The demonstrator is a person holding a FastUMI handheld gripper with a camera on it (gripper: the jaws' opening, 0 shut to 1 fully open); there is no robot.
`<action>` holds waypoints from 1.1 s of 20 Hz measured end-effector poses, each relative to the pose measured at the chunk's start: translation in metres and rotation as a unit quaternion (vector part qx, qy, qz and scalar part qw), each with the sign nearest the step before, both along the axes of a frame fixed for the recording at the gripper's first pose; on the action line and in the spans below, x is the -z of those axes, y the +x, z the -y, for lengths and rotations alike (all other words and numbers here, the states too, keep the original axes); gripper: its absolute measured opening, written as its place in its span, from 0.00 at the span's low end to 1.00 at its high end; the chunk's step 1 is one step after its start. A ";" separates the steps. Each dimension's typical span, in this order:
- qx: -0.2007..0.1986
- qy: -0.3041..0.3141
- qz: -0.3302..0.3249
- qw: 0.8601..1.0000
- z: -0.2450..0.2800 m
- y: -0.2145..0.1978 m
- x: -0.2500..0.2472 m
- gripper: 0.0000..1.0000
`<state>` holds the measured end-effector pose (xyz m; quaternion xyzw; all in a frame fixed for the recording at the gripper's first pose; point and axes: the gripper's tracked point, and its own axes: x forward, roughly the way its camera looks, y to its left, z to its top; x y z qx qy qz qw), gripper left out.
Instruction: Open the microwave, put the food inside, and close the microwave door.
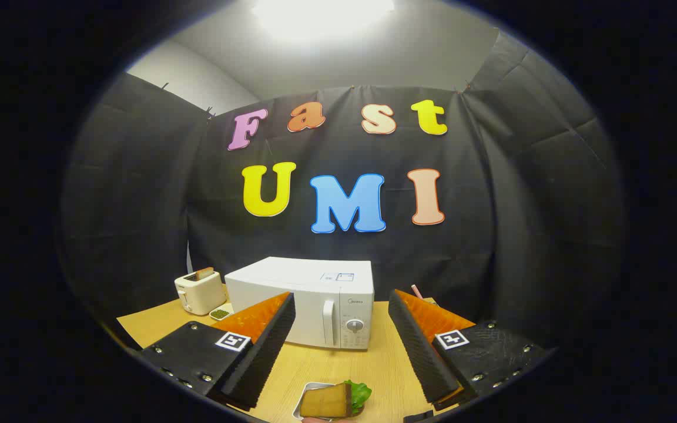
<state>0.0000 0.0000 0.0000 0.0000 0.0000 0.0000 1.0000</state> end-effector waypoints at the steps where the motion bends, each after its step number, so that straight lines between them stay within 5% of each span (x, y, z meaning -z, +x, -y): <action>1: -0.001 0.000 -0.002 1.000 -0.001 0.001 0.003 0.99; 14: -0.014 0.008 -0.006 1.000 -0.009 0.021 0.019 0.99; 22: -0.007 0.007 0.009 1.000 -0.020 0.074 0.033 0.99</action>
